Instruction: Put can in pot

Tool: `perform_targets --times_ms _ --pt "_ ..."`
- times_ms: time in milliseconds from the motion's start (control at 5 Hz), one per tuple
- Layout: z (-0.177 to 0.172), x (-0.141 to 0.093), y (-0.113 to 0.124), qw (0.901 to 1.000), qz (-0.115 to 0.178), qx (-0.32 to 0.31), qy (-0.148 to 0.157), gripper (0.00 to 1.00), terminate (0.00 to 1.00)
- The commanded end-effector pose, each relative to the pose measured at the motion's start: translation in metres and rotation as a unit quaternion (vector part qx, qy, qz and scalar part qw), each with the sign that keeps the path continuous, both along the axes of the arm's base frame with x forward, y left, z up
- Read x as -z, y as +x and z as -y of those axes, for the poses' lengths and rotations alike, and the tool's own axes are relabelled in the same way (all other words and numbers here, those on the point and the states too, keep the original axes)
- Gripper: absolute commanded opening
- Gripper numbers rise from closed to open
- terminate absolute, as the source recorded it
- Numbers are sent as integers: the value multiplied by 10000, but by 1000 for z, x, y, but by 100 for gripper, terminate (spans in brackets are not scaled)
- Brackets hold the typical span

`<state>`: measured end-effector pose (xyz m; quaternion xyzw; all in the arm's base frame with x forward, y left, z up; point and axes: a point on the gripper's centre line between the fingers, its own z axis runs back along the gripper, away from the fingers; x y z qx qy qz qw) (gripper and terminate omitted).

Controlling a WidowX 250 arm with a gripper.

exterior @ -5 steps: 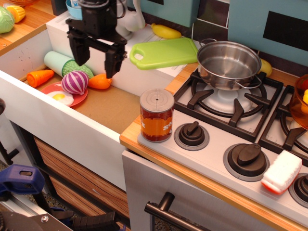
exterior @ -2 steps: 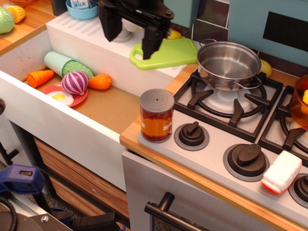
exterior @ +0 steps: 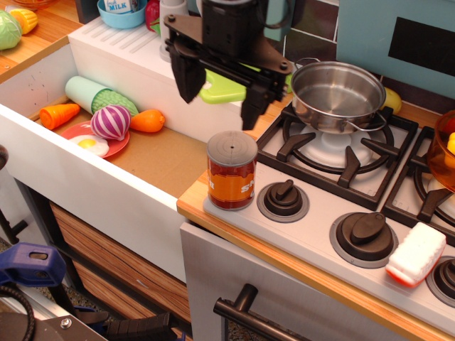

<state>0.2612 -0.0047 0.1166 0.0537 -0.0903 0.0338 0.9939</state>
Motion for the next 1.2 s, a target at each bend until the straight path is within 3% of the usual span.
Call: perform_targets --times_ms 0,600,1000 --pt "11 -3 7 9996 266 60 -107 100 0" --pt "5 19 10 9992 298 134 -221 100 0" --pt "-7 23 3 9998 173 58 -32 100 0"
